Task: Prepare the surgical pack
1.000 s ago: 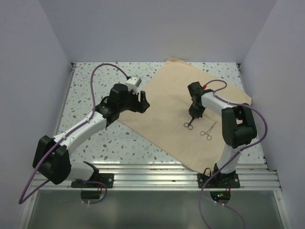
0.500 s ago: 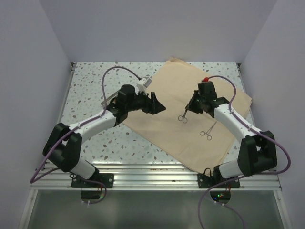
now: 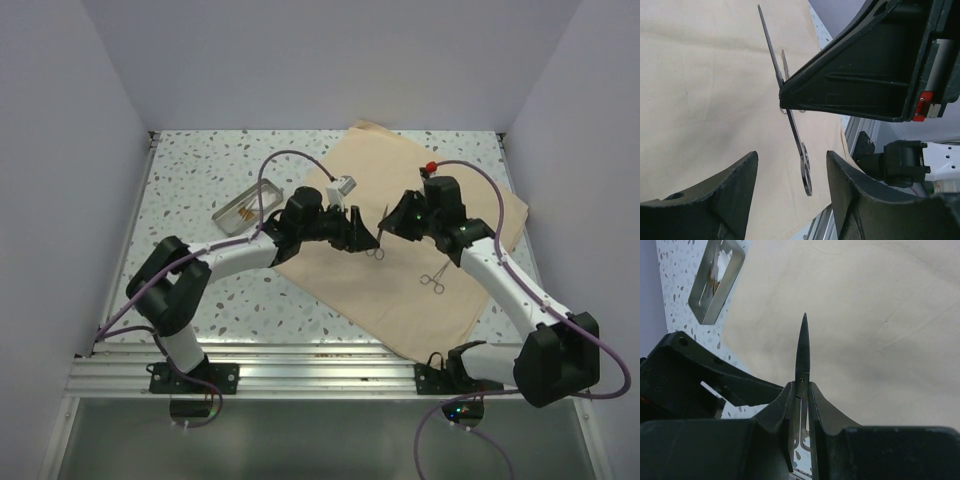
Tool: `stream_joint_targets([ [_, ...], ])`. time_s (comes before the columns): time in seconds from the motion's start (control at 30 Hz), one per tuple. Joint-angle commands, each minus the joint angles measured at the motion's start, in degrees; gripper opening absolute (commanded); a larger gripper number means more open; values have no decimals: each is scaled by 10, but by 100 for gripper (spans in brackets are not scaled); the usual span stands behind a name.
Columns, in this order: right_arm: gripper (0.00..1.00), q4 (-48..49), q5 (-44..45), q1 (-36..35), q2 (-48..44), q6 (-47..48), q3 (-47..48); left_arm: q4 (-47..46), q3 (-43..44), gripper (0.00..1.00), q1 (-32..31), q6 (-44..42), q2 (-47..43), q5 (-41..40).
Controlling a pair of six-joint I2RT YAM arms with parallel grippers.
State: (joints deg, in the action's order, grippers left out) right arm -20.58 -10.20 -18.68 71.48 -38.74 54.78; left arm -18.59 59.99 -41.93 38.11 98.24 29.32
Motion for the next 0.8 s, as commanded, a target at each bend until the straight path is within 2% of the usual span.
stream_joint_targets([
  [0.0,0,21,-28,-2,-18,9,-6,-44,28,60,-10,23,19,-2],
  [0.23,0,26,-38,-5,-24,4,-16,-37,50,52,-15,29,39,-10],
  [0.37,0,26,-40,-5,-27,5,-17,-22,65,42,-15,25,53,-8],
  [0.4,0,27,-40,-6,-28,4,-16,-13,69,34,-15,25,58,-8],
  [0.53,0,26,-42,-6,-28,5,-13,9,86,17,-15,18,69,-5],
  [0.63,0,12,-20,-5,-27,11,-1,52,98,0,-14,-9,64,-20],
  [0.7,21,-31,13,-5,-27,27,16,113,107,0,-10,-52,52,-52],
  [0.77,37,-59,76,-4,-30,49,42,165,120,0,-6,-87,40,-107],
])
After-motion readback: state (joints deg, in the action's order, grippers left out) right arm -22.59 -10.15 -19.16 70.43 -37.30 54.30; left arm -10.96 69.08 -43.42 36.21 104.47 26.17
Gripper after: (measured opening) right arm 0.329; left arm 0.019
